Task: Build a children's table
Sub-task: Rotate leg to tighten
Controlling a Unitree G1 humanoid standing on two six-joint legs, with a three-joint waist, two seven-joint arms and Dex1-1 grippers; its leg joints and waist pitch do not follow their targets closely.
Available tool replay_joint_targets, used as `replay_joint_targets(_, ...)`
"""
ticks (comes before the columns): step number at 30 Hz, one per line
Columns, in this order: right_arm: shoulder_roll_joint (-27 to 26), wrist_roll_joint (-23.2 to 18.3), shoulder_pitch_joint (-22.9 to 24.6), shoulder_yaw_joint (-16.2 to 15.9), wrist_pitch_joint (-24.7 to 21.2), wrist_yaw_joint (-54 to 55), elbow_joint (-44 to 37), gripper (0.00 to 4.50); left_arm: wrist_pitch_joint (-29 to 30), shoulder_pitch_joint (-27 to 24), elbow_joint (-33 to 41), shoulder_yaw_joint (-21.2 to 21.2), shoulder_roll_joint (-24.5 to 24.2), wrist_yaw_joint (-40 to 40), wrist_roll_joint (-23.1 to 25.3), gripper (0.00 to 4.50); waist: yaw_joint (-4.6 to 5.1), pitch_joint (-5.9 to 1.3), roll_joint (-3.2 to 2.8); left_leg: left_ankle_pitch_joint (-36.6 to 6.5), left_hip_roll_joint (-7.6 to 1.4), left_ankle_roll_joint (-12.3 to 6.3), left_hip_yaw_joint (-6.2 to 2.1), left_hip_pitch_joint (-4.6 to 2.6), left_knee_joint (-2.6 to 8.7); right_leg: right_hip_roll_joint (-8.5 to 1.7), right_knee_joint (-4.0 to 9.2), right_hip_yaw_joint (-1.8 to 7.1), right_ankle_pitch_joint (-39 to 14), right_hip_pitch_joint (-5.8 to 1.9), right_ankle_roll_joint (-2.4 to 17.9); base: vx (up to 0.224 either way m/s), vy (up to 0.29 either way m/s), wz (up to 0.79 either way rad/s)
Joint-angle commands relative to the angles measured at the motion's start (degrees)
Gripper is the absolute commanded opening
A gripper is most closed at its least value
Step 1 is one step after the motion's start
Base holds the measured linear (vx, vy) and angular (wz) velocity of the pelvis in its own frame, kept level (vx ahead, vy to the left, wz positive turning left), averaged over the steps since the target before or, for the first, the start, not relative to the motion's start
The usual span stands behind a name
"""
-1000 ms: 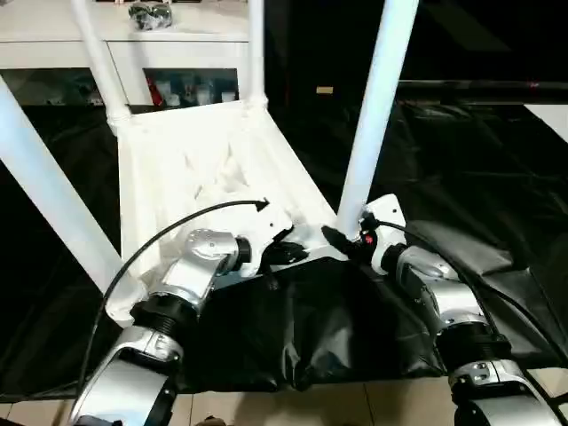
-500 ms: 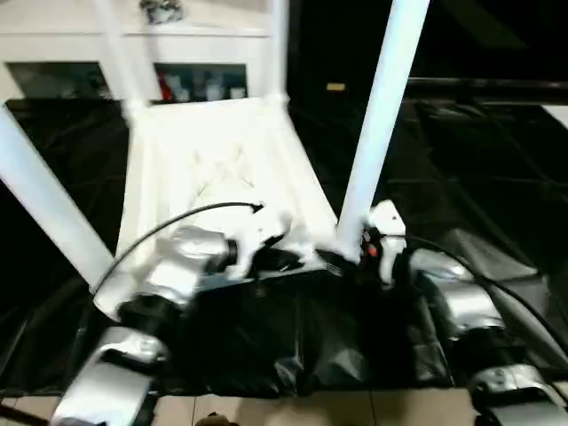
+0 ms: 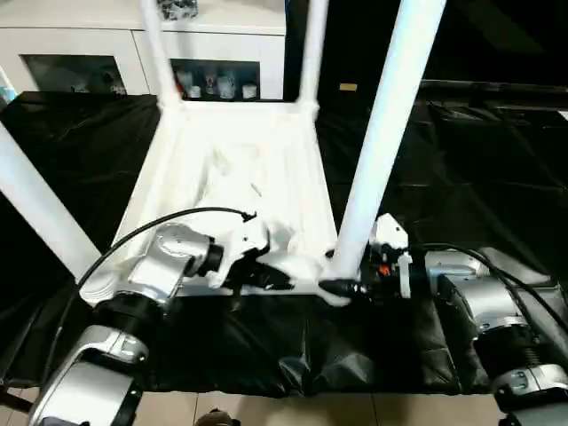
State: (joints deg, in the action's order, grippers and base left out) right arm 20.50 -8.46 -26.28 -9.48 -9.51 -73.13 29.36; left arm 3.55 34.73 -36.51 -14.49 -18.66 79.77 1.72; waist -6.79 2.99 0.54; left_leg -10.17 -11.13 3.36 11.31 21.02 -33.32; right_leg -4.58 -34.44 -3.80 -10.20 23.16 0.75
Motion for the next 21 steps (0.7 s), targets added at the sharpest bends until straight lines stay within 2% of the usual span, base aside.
replay_joint_targets(1, -1.20, -0.59, 1.18, -3.64, -0.64, -3.44, -2.49, 2.80, -0.32, 0.62, 2.12, -0.90, 1.86, 0.07, -2.31, 0.00, 0.03, -3.71, 0.64, -9.92, -2.70, -3.63, -0.88, -0.75, 3.62, -4.18, 3.50, 2.58, -10.66, -2.74, 13.48, 0.000, 0.000, 0.00)
replay_joint_targets(7, -3.37, -0.98, 1.94, -2.27, 0.79, 0.48, -1.91, 2.73, 0.56, 0.50, 1.67, 0.04, 3.64, -3.12, -2.49, 0.00, 0.00, -3.69, 0.66, -10.12, -2.66, -3.29, -0.91, -0.74, 3.65, -4.23, 3.59, 2.61, -11.60, -2.73, 12.94, 0.000, 0.000, 0.00)
replay_joint_targets(9, -6.06, -0.24, 0.98, 0.01, 1.39, 7.85, 0.78, 2.72, 1.32, 1.19, 0.53, 1.01, 5.35, -8.28, -1.50, 0.00, 0.15, -3.50, 0.69, -11.48, -2.63, -2.72, -0.98, -0.80, 3.80, -4.28, 3.92, 2.59, -14.24, -2.61, 12.44, 0.000, 0.000, 0.00)
replay_joint_targets(10, -6.16, -0.18, 0.93, 0.09, 1.44, 8.17, 0.91, 2.72, 1.35, 1.23, 0.47, 1.03, 5.41, -8.50, -1.45, 0.00, 0.37, -3.43, 0.67, -12.10, -2.58, -2.40, -0.96, -0.77, 3.81, -4.34, 4.07, 2.65, -15.46, -2.47, 12.25, 0.000, 0.000, 0.00)
replay_joint_targets(12, -9.15, 1.98, -0.50, 2.21, 2.41, 18.57, 4.84, 2.72, 1.99, 2.46, -1.70, 1.55, 7.58, -15.48, 0.31, 0.00, 0.72, -3.27, 0.75, -14.35, -2.48, -1.13, -1.21, -1.07, 3.98, -4.55, 4.73, 2.61, -20.66, -2.31, 10.96, 0.000, 0.000, 0.00)
replay_joint_targets(13, -10.20, 2.69, -1.03, 2.80, 2.75, 22.11, 6.29, 2.72, 2.76, 2.88, -2.38, 1.74, 8.60, -18.34, 0.96, 0.00, 1.05, -3.01, 0.77, -15.55, -2.31, -0.36, -1.32, -1.12, 4.13, -4.53, 5.17, 2.57, -24.16, -2.12, 9.82, 0.000, 0.000, 0.00)
replay_joint_targets(14, -11.42, 3.49, -1.51, 3.39, 2.92, 26.19, 7.64, 2.72, 3.76, 3.30, -2.97, 2.05, 9.91, -21.48, 1.48, 0.00, 1.50, -3.12, 0.76, -16.13, -2.28, 0.37, -1.55, -1.18, 4.24, -4.52, 5.42, 2.48, -26.30, -2.22, 8.60, 0.000, 0.000, 0.00)
replay_joint_targets(17, -14.57, 4.71, -2.08, 4.20, 1.80, 33.94, 9.05, 2.72, 6.07, 4.11, -3.67, 3.04, 13.19, -28.11, 1.94, 0.00, 2.10, -3.08, 0.76, -16.77, -2.12, -0.18, -1.64, -1.02, 4.26, -4.45, 5.65, 2.43, -27.33, -2.23, 7.64, 0.000, 0.000, 0.00)
replay_joint_targets(21, -17.29, 5.40, -2.11, 4.43, 1.74, 38.14, 9.02, 2.72, 7.40, 4.42, -3.84, 3.51, 15.56, -32.27, 2.14, 0.00, 2.20, -3.14, 0.81, -16.59, -1.98, -0.86, -1.55, -1.05, 4.21, -4.34, 5.83, 2.42, -26.79, -2.11, 7.27, 0.000, 0.000, 0.00)
